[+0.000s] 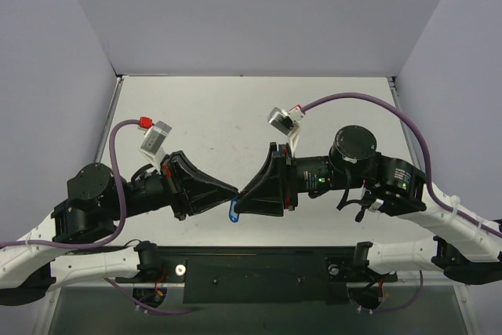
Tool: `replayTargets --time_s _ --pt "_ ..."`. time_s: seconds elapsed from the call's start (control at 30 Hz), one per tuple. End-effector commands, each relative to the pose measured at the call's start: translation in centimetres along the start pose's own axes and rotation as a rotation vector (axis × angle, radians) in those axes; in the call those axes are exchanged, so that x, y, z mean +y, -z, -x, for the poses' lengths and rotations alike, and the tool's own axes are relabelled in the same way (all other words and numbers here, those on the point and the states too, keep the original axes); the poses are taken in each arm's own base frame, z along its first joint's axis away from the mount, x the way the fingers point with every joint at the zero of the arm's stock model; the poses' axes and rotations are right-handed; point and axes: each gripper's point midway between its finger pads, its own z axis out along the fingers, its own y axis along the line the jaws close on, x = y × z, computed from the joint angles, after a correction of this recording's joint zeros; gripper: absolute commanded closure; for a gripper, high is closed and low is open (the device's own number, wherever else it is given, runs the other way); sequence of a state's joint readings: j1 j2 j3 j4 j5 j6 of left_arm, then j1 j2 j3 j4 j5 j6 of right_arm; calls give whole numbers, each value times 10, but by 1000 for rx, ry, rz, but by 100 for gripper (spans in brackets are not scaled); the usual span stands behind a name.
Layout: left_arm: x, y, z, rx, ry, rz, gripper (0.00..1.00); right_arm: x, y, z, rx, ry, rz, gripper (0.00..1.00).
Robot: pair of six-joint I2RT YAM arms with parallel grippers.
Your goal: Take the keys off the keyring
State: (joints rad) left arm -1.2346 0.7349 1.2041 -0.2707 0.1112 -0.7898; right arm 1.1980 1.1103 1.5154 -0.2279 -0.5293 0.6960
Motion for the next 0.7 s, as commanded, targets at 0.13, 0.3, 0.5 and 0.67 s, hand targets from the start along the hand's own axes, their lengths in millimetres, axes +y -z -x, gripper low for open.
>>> replayTargets --time_s 0.13,0.3,0.5,0.67 --pt "-8 6 24 -82 -8 12 100 9 7 24 -108 24 35 66" --pt "-6 8 27 -101 -6 26 100 5 11 28 -136 8 25 70" --pt "-3 9 26 -105 -3 36 100 1 12 32 -159 4 11 76" --pt "-2 8 26 -104 -1 39 100 1 12 33 -163 1 6 79"
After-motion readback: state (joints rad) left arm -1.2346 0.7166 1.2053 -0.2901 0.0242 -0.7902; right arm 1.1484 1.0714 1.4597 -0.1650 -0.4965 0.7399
